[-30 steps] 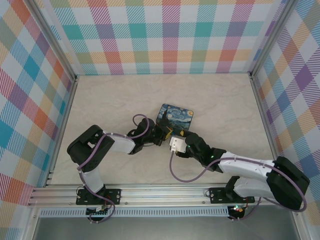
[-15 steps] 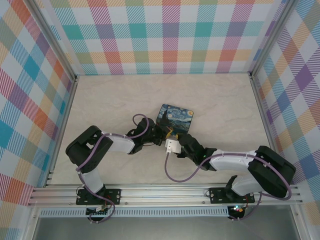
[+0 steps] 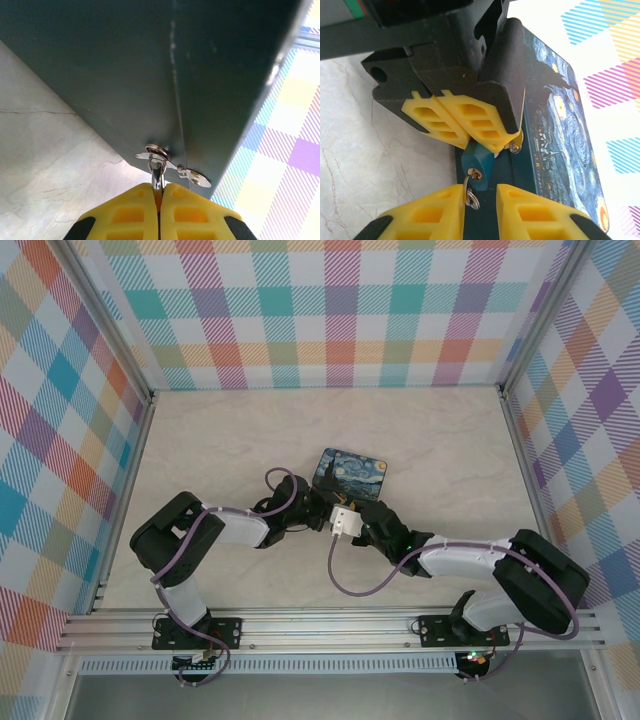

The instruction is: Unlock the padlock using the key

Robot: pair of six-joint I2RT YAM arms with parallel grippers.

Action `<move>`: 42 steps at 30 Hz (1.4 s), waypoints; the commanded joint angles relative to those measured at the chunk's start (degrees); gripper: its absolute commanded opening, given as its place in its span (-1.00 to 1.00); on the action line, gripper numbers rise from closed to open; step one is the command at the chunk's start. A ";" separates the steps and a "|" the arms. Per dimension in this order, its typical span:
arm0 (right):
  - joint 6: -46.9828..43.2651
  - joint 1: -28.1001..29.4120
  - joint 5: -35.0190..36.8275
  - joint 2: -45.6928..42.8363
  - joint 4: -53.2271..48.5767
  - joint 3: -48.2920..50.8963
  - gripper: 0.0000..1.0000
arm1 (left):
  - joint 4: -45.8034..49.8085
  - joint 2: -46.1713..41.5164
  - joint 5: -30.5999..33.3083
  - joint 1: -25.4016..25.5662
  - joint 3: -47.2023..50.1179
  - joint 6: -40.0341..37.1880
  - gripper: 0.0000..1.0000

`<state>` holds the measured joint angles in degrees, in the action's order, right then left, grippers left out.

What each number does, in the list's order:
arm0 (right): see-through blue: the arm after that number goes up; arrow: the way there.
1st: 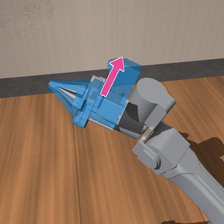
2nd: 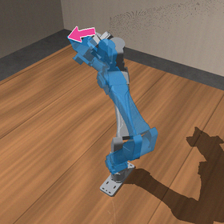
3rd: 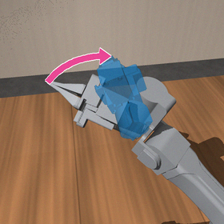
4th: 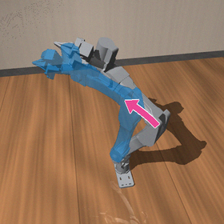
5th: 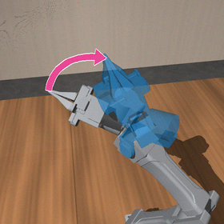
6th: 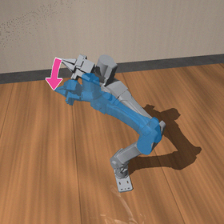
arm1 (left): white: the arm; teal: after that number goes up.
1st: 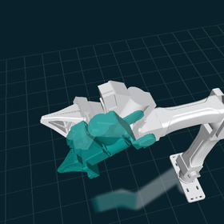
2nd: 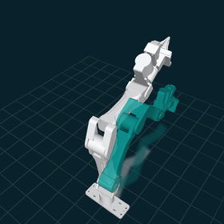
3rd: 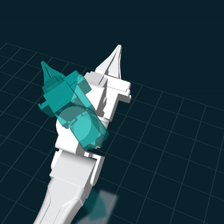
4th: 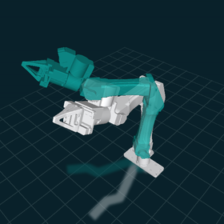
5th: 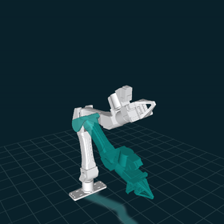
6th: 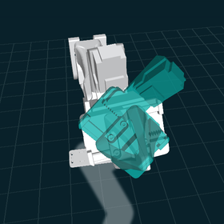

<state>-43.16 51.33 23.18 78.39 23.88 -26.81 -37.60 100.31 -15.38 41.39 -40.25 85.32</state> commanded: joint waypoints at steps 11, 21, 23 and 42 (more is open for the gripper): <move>3.53 -0.70 0.51 2.45 1.74 -2.86 -1.00 | -1.25 -1.79 -1.06 0.05 -1.40 1.18 -1.00; 26.63 -1.83 -0.39 -1.49 -10.91 -7.37 -1.00 | -1.64 -1.79 -0.88 0.14 -1.37 1.21 -1.00; 33.52 -2.11 -2.70 -2.17 -13.10 -8.06 -1.00 | -1.63 -1.70 -0.81 0.27 -1.49 1.23 -1.00; 49.38 -5.37 -15.73 -2.57 -12.71 -5.39 -0.91 | -0.76 -1.29 -0.27 0.60 -1.38 0.83 -1.00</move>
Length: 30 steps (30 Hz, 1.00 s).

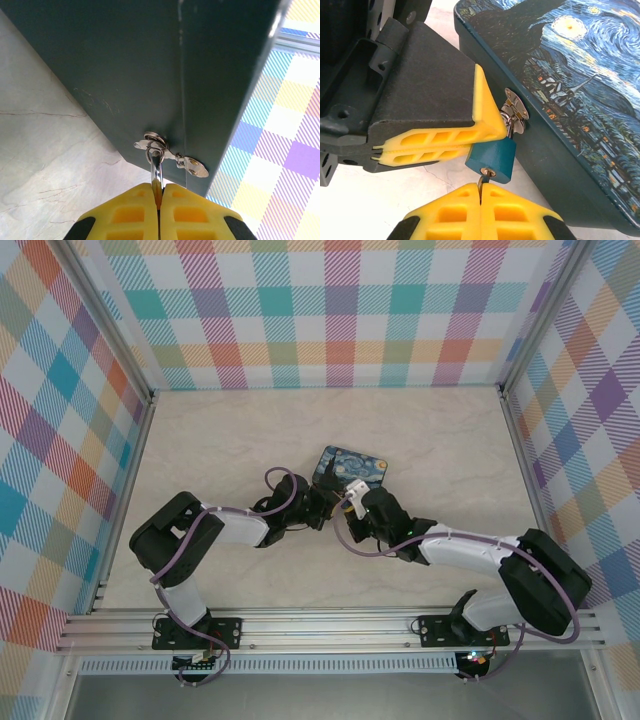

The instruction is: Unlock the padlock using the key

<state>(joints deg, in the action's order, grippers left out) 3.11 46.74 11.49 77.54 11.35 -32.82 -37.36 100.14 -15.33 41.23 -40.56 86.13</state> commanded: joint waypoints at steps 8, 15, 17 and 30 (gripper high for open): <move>8.26 -8.38 -20.34 -11.18 -5.65 3.40 0.10 | 1.16 -0.83 0.39 0.70 -0.55 -2.80 -1.00; 15.44 -17.34 -30.03 -12.35 -8.68 2.84 0.34 | 0.46 1.81 0.30 1.54 0.56 -3.16 -1.00; 15.94 -18.00 -29.96 -10.77 -9.88 1.87 0.34 | -0.04 2.74 0.37 1.96 0.70 -3.26 -0.97; 17.61 -22.06 -29.54 -7.31 -9.05 1.22 0.53 | 6.32 -5.43 2.34 2.20 0.80 -10.62 -0.05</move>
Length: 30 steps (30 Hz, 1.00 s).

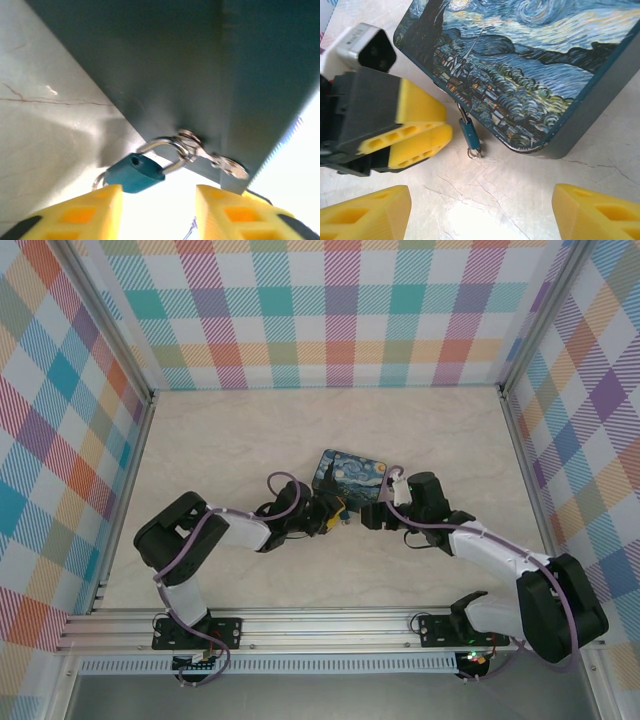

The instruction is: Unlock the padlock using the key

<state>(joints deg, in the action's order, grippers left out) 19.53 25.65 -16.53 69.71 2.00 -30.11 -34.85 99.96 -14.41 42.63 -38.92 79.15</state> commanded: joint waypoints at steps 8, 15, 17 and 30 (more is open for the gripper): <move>4.40 -4.46 -4.14 0.74 3.66 -1.32 0.97 | 32.24 -19.85 10.90 -2.22 -4.03 -17.34 0.48; 6.46 -8.33 -9.01 7.79 4.93 -6.39 0.99 | 37.77 -21.52 7.14 -12.51 -7.69 -26.38 0.79; 6.66 -8.72 -9.46 10.34 4.93 -8.39 0.99 | 37.38 -18.60 4.34 -14.86 -9.79 -28.15 0.81; 1.33 -8.79 -16.70 26.35 1.40 -22.70 0.99 | 26.76 1.42 -8.01 -16.02 -21.54 -29.68 0.93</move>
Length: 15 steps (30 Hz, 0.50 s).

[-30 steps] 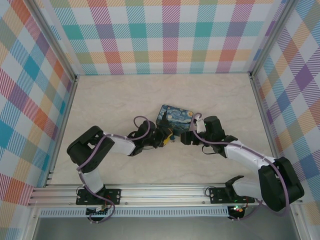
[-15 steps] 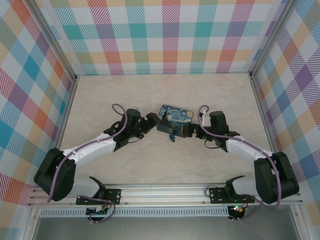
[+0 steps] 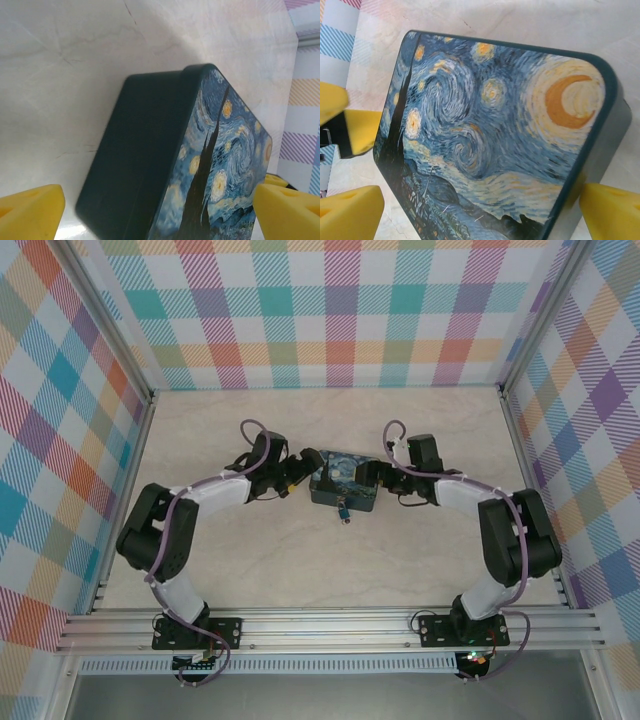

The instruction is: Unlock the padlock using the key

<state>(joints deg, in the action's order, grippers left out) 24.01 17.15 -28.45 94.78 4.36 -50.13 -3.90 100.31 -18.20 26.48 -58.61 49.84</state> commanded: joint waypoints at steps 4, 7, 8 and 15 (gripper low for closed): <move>-5.24 -0.14 -8.01 4.20 -1.27 -5.52 0.99 | -4.85 0.91 -4.81 0.91 -1.64 -0.29 0.93; -6.08 0.55 -9.50 6.33 -0.59 -7.16 1.00 | -4.19 -1.14 -3.76 1.62 0.30 0.22 0.93; -6.38 0.82 -9.76 6.81 -0.13 -7.47 0.99 | -4.18 -2.00 -3.18 1.94 1.36 0.54 0.94; -11.76 0.70 4.06 3.22 -1.30 -6.90 0.99 | -4.25 -8.69 1.94 3.14 9.32 4.02 0.95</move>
<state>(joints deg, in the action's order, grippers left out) 16.80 17.61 -30.35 100.99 3.70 -56.90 -7.66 94.96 -18.59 29.10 -51.33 52.03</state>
